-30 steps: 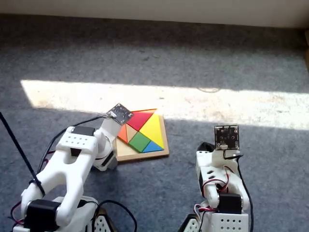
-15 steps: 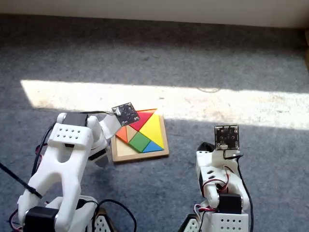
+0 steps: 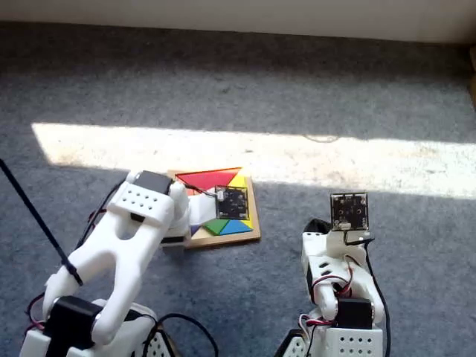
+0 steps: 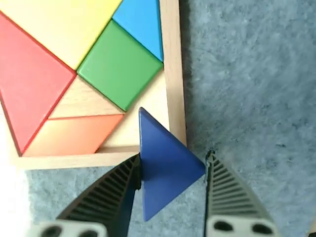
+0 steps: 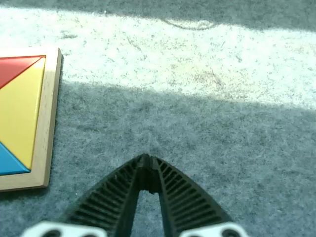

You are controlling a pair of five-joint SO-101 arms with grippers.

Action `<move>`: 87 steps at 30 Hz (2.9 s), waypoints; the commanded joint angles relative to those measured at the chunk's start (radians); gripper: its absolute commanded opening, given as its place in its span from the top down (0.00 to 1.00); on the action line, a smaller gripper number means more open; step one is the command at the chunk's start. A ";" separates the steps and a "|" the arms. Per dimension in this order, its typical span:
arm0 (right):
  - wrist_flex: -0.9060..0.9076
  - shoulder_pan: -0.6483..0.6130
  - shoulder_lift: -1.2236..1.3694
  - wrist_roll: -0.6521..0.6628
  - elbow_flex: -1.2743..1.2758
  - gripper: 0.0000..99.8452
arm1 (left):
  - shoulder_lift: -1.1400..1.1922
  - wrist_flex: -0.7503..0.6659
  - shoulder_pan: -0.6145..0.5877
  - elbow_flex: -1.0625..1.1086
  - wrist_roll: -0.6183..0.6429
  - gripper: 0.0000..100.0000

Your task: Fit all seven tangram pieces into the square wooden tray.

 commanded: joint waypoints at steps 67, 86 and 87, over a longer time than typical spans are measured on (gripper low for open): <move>-0.021 0.013 -0.010 0.009 0.151 0.99 | -0.453 -0.408 -0.191 0.463 0.859 0.82; -0.021 0.013 -0.010 0.009 0.151 0.99 | -0.214 -0.476 -0.173 0.311 0.876 0.82; -0.021 0.013 -0.010 0.009 0.151 0.99 | -0.223 -0.476 -0.173 0.309 0.901 0.82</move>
